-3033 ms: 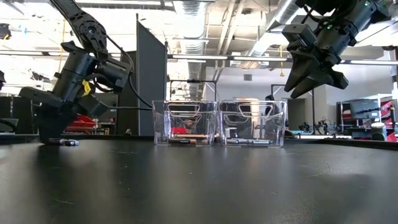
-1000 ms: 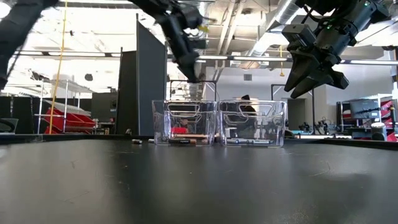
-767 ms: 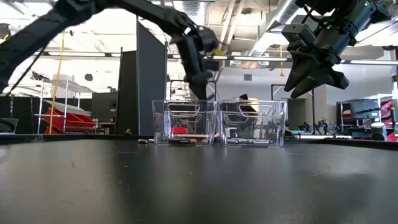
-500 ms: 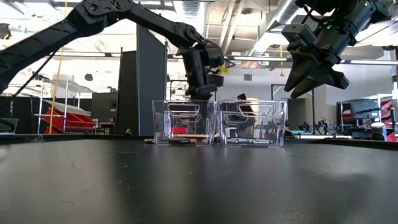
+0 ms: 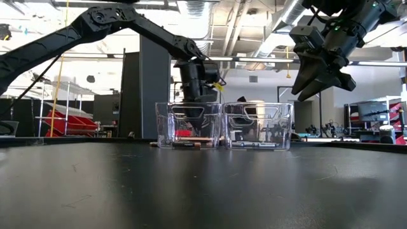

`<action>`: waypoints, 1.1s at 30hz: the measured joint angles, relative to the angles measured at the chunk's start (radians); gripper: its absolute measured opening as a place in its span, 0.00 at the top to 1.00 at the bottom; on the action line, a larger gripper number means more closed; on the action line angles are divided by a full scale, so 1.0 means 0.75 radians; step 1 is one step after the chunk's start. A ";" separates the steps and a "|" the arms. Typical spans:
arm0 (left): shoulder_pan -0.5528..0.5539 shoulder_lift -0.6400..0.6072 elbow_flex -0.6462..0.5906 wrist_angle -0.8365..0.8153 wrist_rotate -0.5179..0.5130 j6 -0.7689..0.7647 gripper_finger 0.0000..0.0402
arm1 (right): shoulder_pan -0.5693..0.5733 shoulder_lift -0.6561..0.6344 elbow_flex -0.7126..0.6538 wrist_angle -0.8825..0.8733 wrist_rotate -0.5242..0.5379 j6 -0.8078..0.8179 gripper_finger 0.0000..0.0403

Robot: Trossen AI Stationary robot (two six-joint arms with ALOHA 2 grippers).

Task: Sort batteries
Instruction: Put the black battery into the left transparent bin

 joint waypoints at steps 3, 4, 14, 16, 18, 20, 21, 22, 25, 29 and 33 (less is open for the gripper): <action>0.007 0.014 0.000 0.006 0.037 -0.035 0.86 | -0.018 0.000 0.000 0.002 0.000 -0.007 0.69; 0.007 0.021 0.000 0.004 0.039 -0.040 0.86 | -0.025 0.000 0.000 0.002 0.001 -0.009 0.69; -0.026 0.026 0.000 -0.056 0.011 -0.115 0.86 | -0.051 0.000 0.000 0.002 0.000 -0.011 0.69; -0.030 0.037 0.000 -0.052 0.005 -0.125 0.86 | -0.051 0.000 0.000 0.002 0.000 -0.011 0.69; -0.031 0.046 -0.001 -0.052 0.003 -0.134 0.86 | -0.051 0.000 0.000 0.002 0.000 -0.011 0.69; -0.031 0.050 -0.001 -0.061 0.002 -0.142 0.86 | -0.051 0.000 0.000 0.005 0.000 -0.010 0.69; -0.031 0.048 -0.001 -0.061 0.003 -0.144 0.85 | -0.051 0.000 0.000 0.006 0.000 -0.010 0.69; -0.033 0.045 -0.001 -0.056 0.003 -0.143 0.85 | -0.051 0.000 0.000 0.006 0.000 -0.010 0.69; -0.033 0.044 -0.001 -0.054 0.003 -0.141 0.82 | -0.051 0.000 0.000 0.007 0.000 -0.010 0.69; -0.032 0.044 -0.001 -0.096 0.002 -0.130 0.77 | -0.051 0.000 0.000 0.007 0.000 -0.010 0.69; -0.032 0.041 -0.001 -0.108 0.003 -0.070 0.72 | -0.051 0.000 0.000 0.007 0.000 -0.010 0.69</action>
